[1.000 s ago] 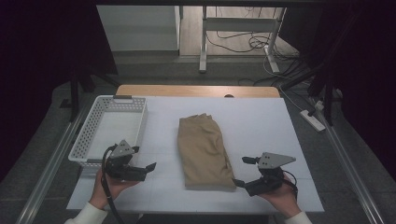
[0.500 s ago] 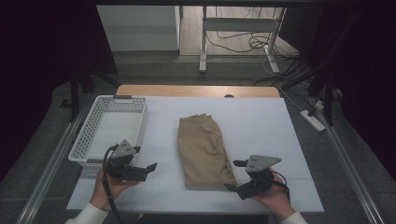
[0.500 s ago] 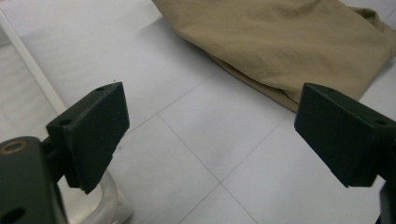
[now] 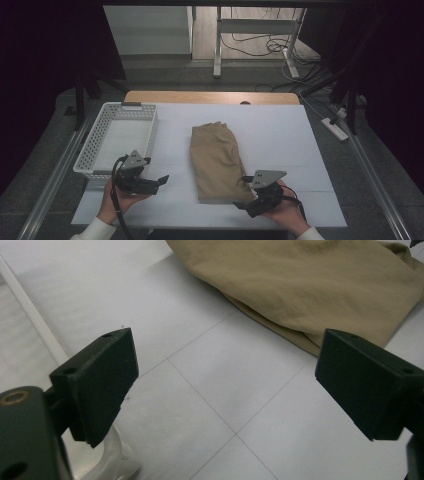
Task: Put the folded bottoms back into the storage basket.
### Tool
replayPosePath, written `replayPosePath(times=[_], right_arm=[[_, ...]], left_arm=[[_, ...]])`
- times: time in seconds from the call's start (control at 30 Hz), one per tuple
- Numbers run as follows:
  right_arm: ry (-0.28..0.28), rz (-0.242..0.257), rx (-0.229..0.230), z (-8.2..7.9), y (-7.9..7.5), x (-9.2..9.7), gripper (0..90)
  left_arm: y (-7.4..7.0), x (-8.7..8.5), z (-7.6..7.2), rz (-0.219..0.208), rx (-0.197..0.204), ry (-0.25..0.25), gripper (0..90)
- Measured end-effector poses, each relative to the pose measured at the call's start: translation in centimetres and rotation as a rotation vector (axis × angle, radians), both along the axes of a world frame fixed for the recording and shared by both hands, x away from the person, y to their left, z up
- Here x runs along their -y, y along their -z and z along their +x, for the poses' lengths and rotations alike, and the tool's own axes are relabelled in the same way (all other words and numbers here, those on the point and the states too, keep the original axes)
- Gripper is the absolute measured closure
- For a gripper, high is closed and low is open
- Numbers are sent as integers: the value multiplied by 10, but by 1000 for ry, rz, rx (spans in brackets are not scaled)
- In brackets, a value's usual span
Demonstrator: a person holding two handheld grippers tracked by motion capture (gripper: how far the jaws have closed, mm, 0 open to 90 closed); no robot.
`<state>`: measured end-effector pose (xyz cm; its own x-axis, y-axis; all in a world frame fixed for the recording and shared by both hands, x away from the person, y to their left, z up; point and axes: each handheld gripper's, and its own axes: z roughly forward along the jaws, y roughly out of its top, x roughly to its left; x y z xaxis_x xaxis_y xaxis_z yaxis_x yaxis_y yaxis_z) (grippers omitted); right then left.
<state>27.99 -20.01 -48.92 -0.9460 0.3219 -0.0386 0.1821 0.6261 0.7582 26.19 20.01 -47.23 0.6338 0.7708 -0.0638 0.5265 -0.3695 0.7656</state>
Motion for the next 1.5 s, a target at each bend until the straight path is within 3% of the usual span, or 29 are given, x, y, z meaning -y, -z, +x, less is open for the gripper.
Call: replayPosePath(times=[0.27, 0.6, 0.93, 1.07, 1.23, 1.5], right_arm=[[-26, -14, 7, 2, 0, -10, 154], [-41, -95, 29, 5, 9, -20, 155], [-34, -207, 33, 15, 24, -25, 182], [-33, -263, 64, 17, 28, -27, 217], [-15, -263, 51, 23, 28, -25, 269], [-31, -266, 48, 28, 26, -24, 465]], left_arm=[[0, 0, 0, 0, -2, -5, 98], [0, 0, 0, 3, -5, -3, 98], [2, 1, 1, 9, -15, 2, 98], [2, 1, 1, 8, -12, 3, 98], [1, 1, 0, 8, -12, 4, 98], [1, 1, 0, 3, -2, 7, 98]])
